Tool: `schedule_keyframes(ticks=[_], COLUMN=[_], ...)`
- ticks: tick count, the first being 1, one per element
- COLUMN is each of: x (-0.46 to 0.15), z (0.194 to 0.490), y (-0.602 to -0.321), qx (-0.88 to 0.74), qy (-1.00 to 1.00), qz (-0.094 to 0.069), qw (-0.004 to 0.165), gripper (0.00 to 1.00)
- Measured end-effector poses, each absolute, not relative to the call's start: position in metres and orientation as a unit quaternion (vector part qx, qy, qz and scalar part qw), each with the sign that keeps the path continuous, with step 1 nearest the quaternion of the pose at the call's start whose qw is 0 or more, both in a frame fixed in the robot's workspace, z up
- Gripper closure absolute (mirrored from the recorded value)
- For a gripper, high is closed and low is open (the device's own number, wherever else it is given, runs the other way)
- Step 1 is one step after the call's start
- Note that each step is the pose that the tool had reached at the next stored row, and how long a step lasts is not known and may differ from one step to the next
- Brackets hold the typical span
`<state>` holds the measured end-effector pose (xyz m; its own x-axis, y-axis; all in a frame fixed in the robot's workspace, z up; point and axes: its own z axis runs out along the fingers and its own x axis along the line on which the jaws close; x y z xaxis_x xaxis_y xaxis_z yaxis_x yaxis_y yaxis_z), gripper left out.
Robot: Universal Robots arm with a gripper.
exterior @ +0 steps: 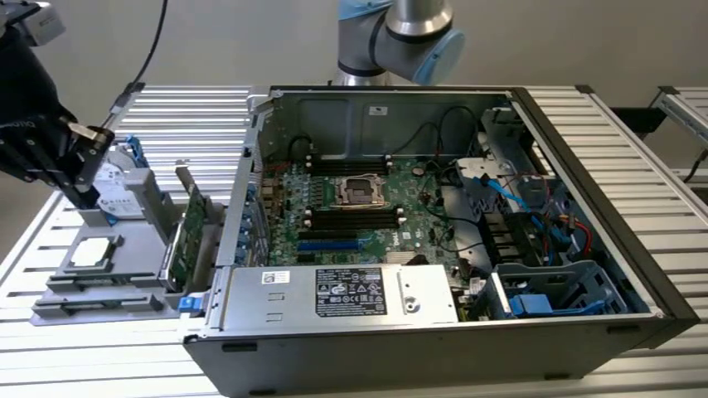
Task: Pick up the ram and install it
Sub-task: 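Reach for the ram, then pick up the ram and move it above insertion slot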
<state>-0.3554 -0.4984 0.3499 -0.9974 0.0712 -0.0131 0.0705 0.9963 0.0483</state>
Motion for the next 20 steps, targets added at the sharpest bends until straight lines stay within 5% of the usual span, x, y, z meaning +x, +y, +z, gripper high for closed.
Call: schedule_keyframes(ticks=[20], x=[-0.384], z=[0.339], y=[-0.511], qx=[0.036], qy=[0.999], qz=[0.024], qw=[0.002], gripper=[0.89])
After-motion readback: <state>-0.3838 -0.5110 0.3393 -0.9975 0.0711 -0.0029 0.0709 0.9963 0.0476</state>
